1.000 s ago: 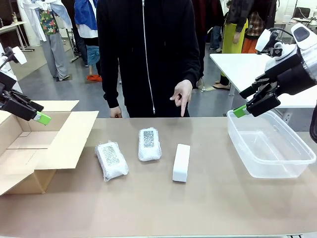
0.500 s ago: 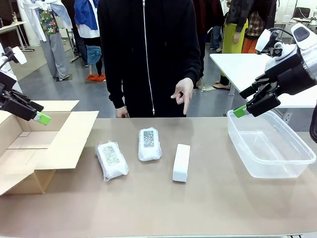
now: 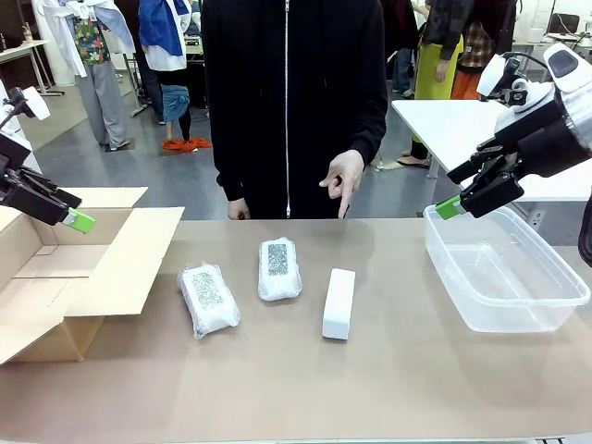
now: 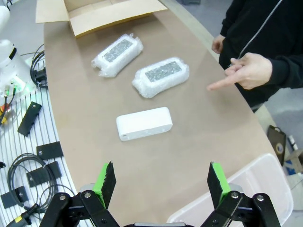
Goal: Separate and place wrapped and unwrapped clocks.
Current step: Pick up the Digital clock indicated by the person.
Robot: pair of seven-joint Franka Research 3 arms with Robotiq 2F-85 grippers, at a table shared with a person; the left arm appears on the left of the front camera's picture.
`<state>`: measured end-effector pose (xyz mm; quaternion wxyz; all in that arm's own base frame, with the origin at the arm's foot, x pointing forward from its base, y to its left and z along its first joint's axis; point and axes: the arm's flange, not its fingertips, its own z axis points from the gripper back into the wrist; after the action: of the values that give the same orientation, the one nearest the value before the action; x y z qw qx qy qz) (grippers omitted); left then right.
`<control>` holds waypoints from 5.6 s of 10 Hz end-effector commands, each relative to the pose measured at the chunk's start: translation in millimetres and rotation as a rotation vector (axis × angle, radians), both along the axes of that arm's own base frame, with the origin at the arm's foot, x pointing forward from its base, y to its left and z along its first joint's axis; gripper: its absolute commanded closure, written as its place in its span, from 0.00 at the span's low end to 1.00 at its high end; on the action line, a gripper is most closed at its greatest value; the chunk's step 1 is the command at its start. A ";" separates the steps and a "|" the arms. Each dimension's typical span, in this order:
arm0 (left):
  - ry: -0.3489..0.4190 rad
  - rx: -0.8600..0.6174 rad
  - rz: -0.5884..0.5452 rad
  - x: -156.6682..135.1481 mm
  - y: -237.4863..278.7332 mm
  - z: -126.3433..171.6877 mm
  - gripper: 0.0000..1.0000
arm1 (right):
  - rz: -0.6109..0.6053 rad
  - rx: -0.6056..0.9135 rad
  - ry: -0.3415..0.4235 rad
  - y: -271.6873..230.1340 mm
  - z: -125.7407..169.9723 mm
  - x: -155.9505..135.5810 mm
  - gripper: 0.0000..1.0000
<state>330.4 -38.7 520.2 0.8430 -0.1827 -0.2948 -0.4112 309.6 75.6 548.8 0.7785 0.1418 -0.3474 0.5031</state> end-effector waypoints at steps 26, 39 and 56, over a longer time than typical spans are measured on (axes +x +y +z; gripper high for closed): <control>-0.003 -0.009 -0.009 1.7 0.3 -0.8 0.00 | -1.309 -0.200 0.752 229.8 -173.9 102.2 0.00; -0.003 -0.009 -0.009 1.7 0.3 -0.8 0.00 | -1.349 -0.209 0.782 230.5 -211.8 117.5 0.20; -0.003 -0.009 -0.009 1.7 0.3 -0.8 0.00 | -1.247 -0.164 0.535 221.5 -9.5 41.4 0.86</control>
<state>330.5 -38.9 519.9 0.8444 -0.1797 -0.2938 -0.4104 350.8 302.8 545.5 0.9913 -0.0147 -0.1077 -0.0748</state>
